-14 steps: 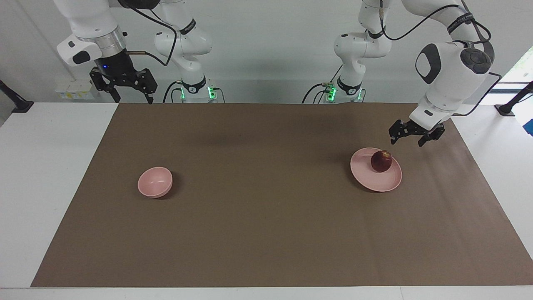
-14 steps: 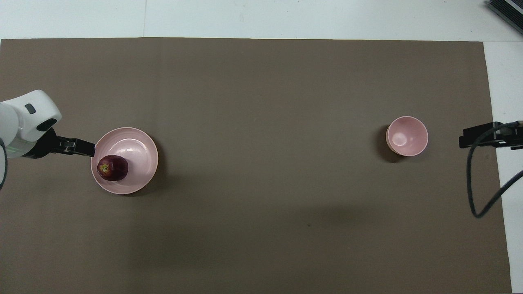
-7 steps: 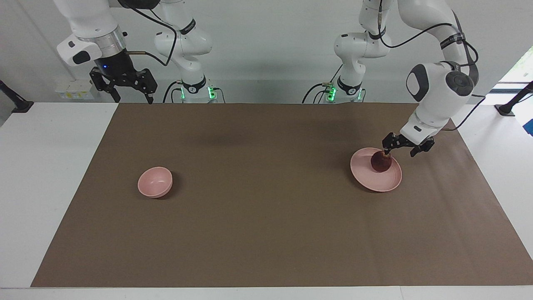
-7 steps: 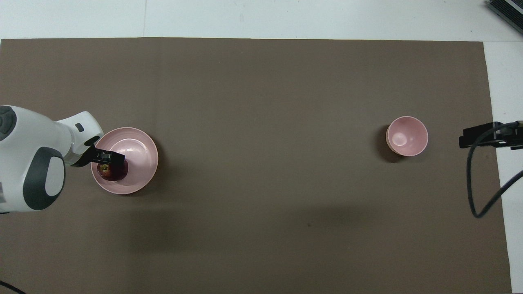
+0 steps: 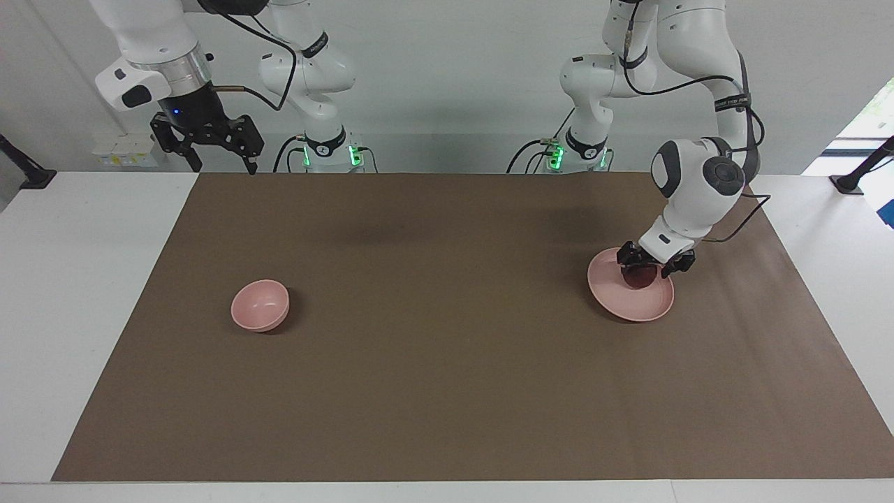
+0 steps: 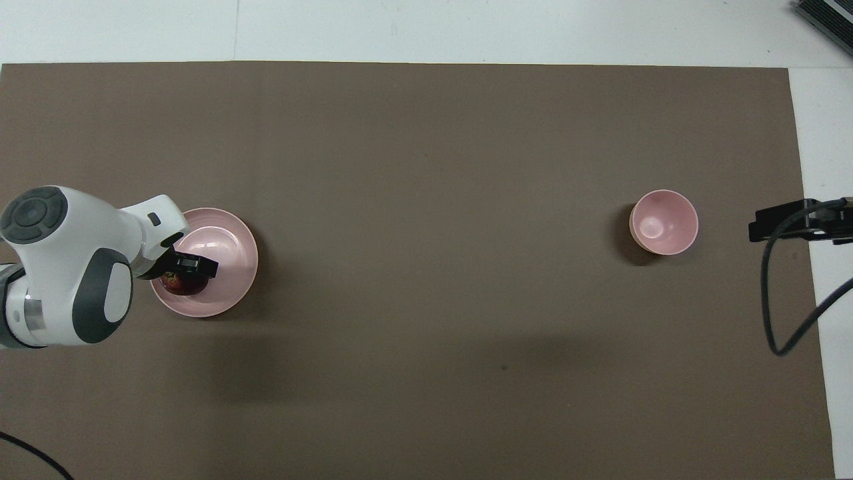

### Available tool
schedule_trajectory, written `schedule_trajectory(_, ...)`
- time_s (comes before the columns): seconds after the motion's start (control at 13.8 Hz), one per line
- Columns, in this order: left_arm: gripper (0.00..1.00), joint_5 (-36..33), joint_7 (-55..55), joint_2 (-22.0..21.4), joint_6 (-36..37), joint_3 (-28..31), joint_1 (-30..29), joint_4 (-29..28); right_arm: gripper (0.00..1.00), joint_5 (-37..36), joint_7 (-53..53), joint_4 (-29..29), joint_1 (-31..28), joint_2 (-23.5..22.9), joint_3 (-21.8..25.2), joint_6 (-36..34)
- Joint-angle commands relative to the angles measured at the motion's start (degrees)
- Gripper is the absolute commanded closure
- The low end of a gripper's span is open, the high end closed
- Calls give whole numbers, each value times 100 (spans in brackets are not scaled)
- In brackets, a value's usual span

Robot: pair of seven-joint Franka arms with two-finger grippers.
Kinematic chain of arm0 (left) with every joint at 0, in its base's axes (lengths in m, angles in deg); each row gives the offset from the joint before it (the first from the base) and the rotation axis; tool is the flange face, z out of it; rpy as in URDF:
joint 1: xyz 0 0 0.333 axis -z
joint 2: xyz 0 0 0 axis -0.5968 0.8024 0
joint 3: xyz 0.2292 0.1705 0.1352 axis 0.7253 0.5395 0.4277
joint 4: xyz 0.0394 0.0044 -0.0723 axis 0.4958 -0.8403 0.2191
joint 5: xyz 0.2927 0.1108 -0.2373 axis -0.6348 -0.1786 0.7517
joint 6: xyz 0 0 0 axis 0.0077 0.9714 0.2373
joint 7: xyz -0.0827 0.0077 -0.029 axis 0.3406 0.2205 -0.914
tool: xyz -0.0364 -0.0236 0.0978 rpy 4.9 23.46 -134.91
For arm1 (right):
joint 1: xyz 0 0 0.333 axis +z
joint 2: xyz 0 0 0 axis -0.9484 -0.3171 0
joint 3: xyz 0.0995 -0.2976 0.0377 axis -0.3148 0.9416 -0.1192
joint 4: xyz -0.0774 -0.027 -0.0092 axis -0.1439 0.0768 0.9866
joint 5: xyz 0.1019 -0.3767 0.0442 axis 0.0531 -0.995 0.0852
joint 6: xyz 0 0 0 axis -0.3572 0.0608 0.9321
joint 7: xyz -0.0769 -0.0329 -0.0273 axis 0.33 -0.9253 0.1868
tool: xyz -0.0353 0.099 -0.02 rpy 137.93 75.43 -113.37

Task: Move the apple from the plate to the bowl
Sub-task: 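Close the left gripper on the red apple and lift it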

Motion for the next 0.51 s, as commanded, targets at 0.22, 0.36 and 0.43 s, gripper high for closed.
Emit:
schedule_trajectory(0.22, 100, -52, 19, -5, 190, 68, 79, 160, 0, 112, 164, -78, -86, 78, -27, 93)
schedule_trajectory(0.36, 100, -52, 46, 92, 480, 33, 140, 494, 0, 112, 164, -78, -86, 78, -27, 93)
schedule_trajectory(0.43, 100, -17, 176, 101, 603, 33, 219, 635, 0, 112, 164, -78, -86, 78, -27, 93)
